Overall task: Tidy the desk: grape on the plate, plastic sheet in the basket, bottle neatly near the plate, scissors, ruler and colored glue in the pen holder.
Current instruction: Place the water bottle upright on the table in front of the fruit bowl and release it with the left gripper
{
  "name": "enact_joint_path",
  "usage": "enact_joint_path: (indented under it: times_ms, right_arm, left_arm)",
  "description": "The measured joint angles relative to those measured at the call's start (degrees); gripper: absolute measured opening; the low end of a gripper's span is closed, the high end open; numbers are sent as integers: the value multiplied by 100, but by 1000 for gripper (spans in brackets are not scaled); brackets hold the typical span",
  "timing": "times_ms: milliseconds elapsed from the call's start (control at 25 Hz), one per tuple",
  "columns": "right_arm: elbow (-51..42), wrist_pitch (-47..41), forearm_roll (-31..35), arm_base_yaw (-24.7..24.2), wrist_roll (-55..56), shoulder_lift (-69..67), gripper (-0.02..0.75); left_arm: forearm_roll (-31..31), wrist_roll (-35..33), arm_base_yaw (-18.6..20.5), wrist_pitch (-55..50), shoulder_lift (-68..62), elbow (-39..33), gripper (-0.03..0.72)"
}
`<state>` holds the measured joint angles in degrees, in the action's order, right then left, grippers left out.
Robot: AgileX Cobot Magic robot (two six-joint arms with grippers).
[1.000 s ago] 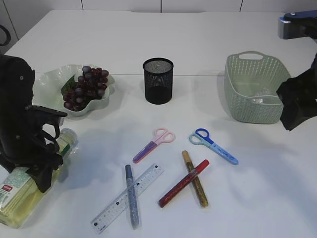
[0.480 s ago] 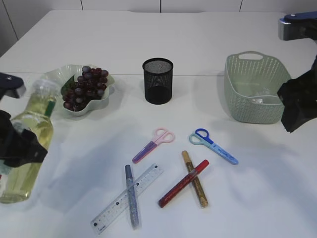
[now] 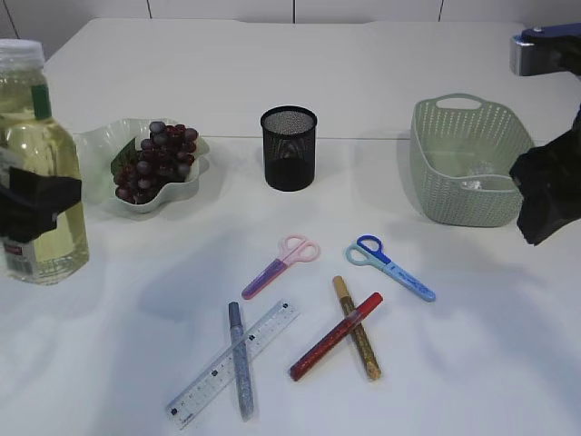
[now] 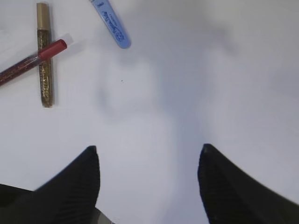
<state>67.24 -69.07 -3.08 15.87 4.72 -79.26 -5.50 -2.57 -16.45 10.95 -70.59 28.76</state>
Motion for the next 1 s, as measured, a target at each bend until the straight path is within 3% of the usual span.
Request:
enact_joint_path:
  times_ms: [160,400,720,1000]
  right_arm:
    - [0,-72,0,0,0,0,512]
    - [0,-72,0,0,-12,0,512]
    - [0,-72,0,0,-12,0,512]
    - [0,-72,0,0,-12,0,512]
  left_arm:
    - [138,552,0,1151,-175,-192,441]
    - [1439,1499,0,2663,-597,-242,441]
    - [1886,1644,-26,2925,-1274,-242,441]
    - [1960,1653,-26,4799,-2241,-210,441]
